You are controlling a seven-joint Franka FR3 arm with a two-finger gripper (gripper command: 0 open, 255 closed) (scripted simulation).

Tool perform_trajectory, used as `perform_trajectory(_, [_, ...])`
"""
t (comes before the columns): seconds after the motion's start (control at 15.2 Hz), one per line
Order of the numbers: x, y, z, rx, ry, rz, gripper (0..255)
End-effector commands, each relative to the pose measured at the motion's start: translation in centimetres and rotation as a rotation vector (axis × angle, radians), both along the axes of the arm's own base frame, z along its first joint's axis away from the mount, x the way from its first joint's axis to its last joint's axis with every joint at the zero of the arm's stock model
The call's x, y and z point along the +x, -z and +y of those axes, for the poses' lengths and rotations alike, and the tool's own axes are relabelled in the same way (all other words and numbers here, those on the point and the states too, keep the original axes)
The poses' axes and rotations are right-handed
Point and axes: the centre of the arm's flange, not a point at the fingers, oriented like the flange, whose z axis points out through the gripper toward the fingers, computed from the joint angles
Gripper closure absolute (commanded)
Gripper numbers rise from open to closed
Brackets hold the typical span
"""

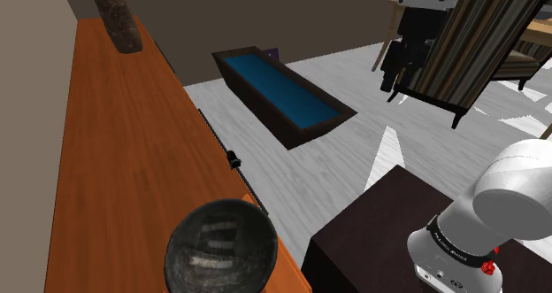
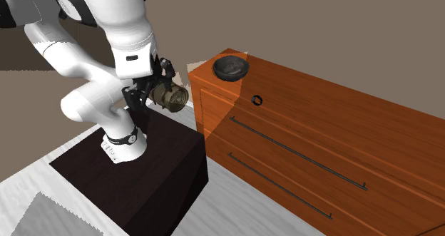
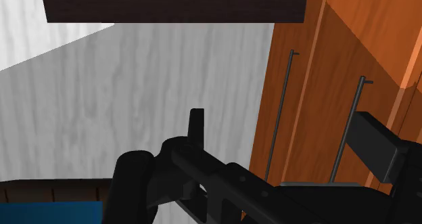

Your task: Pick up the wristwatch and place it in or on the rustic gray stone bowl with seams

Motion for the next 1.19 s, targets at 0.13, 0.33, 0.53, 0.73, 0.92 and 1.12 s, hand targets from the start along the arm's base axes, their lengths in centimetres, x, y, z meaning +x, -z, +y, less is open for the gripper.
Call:
perform_trajectory(0.13, [1.3, 0.6, 2.4, -0.01, 0.006, 0.012, 0])
perform_trajectory(0.33, [3.3, 1.6, 6.1, -0.024, 0.015, 0.03, 0])
perform_trajectory(0.53, [5.3, 2.7, 9.7, -0.039, 0.025, 0.048, 0])
perform_trajectory(0.73, [7.3, 3.9, 13.2, -0.053, 0.034, 0.066, 0])
perform_trajectory(0.92, [9.3, 5.1, 16.7, -0.068, 0.043, 0.084, 0])
perform_trajectory(1.12, [11.3, 6.5, 20.2, -0.082, 0.052, 0.102, 0])
